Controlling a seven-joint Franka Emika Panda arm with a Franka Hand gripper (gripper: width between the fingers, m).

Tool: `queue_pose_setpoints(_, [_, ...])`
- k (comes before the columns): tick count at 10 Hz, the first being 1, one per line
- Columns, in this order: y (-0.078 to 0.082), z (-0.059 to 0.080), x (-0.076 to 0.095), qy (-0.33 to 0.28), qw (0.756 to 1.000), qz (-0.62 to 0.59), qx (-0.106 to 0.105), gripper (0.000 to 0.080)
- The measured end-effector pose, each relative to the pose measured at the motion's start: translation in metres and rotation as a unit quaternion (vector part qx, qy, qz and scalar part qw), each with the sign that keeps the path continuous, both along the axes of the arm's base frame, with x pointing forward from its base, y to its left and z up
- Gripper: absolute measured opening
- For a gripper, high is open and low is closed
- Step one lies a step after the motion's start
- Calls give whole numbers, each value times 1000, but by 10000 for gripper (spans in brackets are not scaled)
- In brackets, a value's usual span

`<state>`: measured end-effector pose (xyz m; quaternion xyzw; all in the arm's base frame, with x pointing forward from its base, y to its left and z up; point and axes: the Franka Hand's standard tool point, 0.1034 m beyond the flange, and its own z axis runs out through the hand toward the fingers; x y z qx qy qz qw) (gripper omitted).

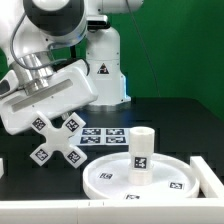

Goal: Assemble round table

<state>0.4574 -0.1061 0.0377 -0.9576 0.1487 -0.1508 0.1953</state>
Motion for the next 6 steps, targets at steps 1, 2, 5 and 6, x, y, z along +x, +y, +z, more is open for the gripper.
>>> queue_pose_setpoints(1, [0, -1, 0, -16, 1000, -3, -3, 222])
queue_pose_setpoints(2, [0, -2, 1, -26, 1000, -3, -4, 222])
queue_pose_setpoints(5, [0, -2, 0, -27, 1000, 0, -5, 236])
queue_pose_setpoints(6, [0, -2, 0, -27, 1000, 0, -5, 407])
